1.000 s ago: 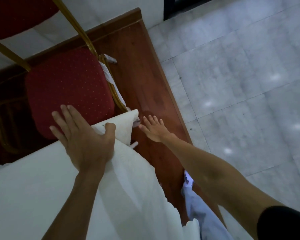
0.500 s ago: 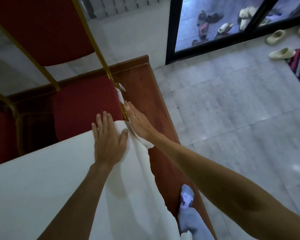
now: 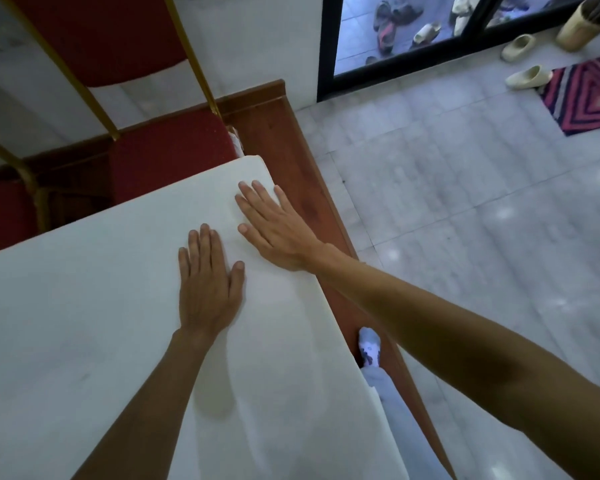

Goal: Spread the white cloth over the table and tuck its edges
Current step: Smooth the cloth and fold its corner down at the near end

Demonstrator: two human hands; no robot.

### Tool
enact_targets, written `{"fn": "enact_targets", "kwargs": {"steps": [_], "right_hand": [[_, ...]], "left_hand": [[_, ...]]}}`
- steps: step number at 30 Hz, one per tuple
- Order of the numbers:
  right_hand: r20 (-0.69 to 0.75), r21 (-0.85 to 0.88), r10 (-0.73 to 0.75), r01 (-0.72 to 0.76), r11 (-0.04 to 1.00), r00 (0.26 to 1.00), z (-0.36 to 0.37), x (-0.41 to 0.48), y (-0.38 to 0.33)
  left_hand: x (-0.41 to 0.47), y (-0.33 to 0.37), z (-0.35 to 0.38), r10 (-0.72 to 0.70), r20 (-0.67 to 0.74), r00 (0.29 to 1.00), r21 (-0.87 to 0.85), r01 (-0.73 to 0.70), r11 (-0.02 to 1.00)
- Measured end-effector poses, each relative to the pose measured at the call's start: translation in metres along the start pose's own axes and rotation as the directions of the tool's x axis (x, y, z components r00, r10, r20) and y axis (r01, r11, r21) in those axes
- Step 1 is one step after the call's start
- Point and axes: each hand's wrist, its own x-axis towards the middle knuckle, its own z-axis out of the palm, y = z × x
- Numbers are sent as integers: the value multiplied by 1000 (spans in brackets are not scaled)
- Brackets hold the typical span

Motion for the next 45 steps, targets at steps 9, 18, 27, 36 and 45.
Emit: {"fn": "enact_targets", "kwargs": {"steps": [9,18,27,36,45], "right_hand": [[53,-141,-30,38,989,998,15,-82,-16],[65,-238,-36,51,970,997,30,-190,-45],[69,-222,21,-5,975,997,46,-339,-90],[24,-205,27,-22,978,999,65,-429,-112],[114,-172,53,-33,985,992,47,-342,-89]], "left_hand": [[-68,19,9,0,-28,1000,13,1,1000],[-171,53,18,45,1,999,-7,-45,999],[-302,95,27,88,63,994,13,-89,996],[-379,100,36,120,44,992,18,-121,992],[-282,89,29,114,22,993,30,-115,993]]}}
